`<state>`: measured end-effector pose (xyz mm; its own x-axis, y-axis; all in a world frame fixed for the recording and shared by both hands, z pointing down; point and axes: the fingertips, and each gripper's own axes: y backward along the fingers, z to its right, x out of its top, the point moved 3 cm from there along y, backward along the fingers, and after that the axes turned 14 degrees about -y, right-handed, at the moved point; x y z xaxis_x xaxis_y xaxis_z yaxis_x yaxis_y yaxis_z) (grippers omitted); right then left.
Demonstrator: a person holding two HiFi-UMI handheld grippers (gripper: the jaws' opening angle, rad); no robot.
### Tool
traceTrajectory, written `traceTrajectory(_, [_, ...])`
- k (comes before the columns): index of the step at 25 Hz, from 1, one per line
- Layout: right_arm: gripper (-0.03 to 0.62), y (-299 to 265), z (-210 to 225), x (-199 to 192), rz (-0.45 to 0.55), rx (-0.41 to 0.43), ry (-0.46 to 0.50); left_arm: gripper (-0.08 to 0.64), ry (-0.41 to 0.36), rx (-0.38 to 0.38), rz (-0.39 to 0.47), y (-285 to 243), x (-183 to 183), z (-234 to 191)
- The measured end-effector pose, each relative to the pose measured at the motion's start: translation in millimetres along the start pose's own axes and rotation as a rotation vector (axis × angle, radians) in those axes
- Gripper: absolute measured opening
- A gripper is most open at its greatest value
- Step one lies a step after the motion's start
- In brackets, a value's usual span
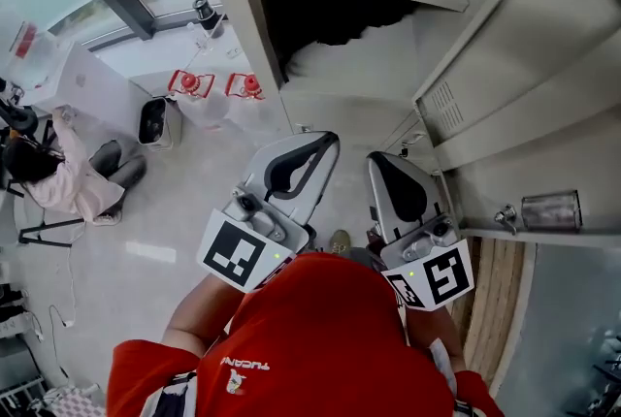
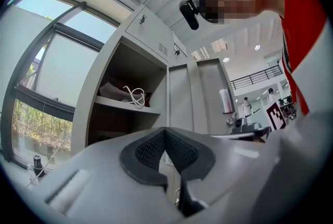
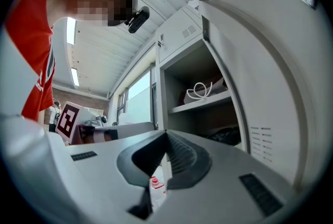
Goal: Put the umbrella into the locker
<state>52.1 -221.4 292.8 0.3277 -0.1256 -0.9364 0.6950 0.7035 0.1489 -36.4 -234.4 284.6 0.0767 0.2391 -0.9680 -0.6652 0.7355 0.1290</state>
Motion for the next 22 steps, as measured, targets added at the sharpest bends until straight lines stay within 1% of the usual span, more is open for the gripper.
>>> traceTrajectory(3, [0.003,1,-3,-3,-0.006,0.006,-0.006,0.005,0.011,-0.013,-0.028,6,-3,6])
traceTrajectory(7, [0.003,2,-6,-6,-0.017,0.01,-0.008,0.005,0.016,-0.016,-0.044,10,-7,8])
traceTrajectory(9, [0.003,2,-7,-6,-0.022,0.01,-0.006,0.005,0.017,-0.01,-0.033,12,-6,7])
traceTrajectory(11, [0.003,2,-7,-6,-0.026,0.01,-0.001,0.005,0.009,-0.001,0.003,11,-3,5])
traceTrajectory(14, [0.003,3,-8,-6,-0.031,0.008,0.005,0.005,0.02,-0.006,-0.012,13,-5,7])
traceTrajectory(16, [0.003,3,-9,-6,-0.033,0.007,0.008,0.005,0.02,-0.005,0.003,13,-4,6])
traceTrajectory(19, [0.003,2,-10,-6,-0.036,0.007,0.014,0.005,0.04,-0.01,-0.04,14,-10,8])
traceTrajectory(22, [0.003,1,-10,-6,-0.037,0.006,0.021,0.005,0.038,-0.011,-0.043,15,-11,8])
